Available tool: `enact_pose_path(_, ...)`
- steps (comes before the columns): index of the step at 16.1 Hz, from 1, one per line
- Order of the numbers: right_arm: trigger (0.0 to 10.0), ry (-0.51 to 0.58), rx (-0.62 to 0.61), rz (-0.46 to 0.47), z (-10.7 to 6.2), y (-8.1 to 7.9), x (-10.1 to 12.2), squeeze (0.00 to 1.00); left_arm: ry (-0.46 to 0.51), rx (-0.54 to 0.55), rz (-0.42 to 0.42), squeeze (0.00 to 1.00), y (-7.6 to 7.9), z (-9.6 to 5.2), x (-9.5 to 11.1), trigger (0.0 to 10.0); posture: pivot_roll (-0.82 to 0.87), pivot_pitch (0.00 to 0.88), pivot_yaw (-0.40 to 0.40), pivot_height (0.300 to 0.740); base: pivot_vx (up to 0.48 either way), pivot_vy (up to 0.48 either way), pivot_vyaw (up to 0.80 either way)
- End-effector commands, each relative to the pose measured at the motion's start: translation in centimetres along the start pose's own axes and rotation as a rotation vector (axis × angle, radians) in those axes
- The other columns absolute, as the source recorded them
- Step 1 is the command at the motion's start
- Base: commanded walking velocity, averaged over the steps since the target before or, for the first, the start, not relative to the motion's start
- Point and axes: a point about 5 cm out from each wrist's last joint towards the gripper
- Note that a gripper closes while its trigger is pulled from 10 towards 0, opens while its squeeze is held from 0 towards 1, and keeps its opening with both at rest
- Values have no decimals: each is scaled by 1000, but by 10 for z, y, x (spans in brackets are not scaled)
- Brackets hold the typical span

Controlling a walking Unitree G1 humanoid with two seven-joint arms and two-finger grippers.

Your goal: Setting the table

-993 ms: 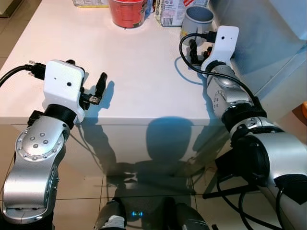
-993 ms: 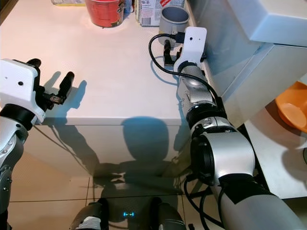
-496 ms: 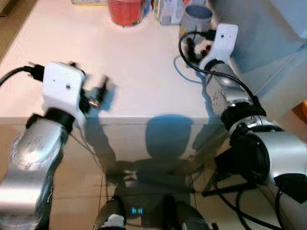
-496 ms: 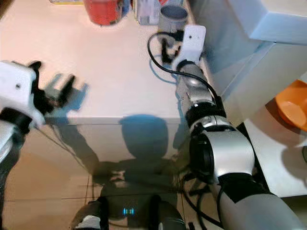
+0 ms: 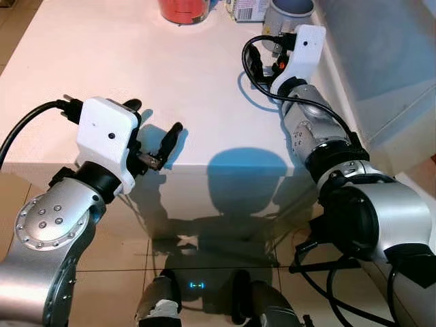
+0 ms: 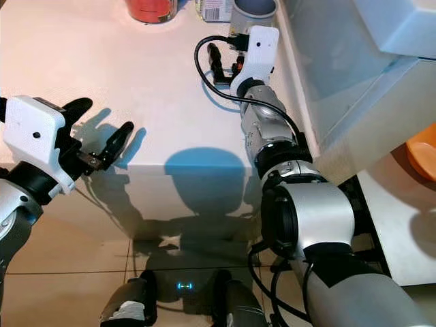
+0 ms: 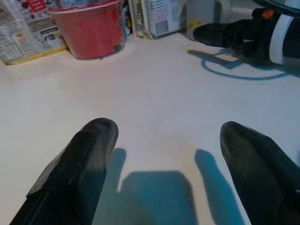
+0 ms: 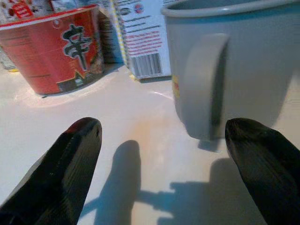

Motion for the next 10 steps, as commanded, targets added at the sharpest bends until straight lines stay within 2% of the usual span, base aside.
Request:
enact_pose_path(1,10000,12,-23,-4,1,5,5,0,20,-17,10,0,3,-4,6,10000,268,299,-88,740,0,0,0)
enact_pose_path(2,8471,15,-39,-5,1,7,6,0,21,-22,9,0,3,-4,6,10000,269,299,-87,740,0,0,0)
enact_pose_path(3,5373,16,-43,-8,2,7,8,0,24,-26,6,0,4,-4,6,10000,269,299,-87,740,0,0,0)
enact_pose_path(4,902,22,-41,-13,3,7,11,0,24,-29,8,0,4,-6,6,10000,273,296,-88,740,0,0,0)
enact_pose_path(5,902,23,-40,-15,3,6,12,0,23,-29,8,0,5,-6,7,10000,273,296,-88,740,0,0,0)
enact_pose_path(6,0,25,-35,-21,4,5,13,0,21,-29,10,0,4,-6,7,10000,275,294,-88,740,0,0,0)
enact_pose_path(10,0,23,-28,-40,5,4,15,0,16,-28,13,0,3,-9,7,10000,276,295,-89,740,0,0,0)
Point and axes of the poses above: a point about 5 cm out from each wrist's last joint towards the gripper, its own z axis pointing out of the wrist towards the gripper, its own x axis along the axis of the wrist's last joint, y = z × x, and after that the axes turned 5 degrees about -z, right-handed
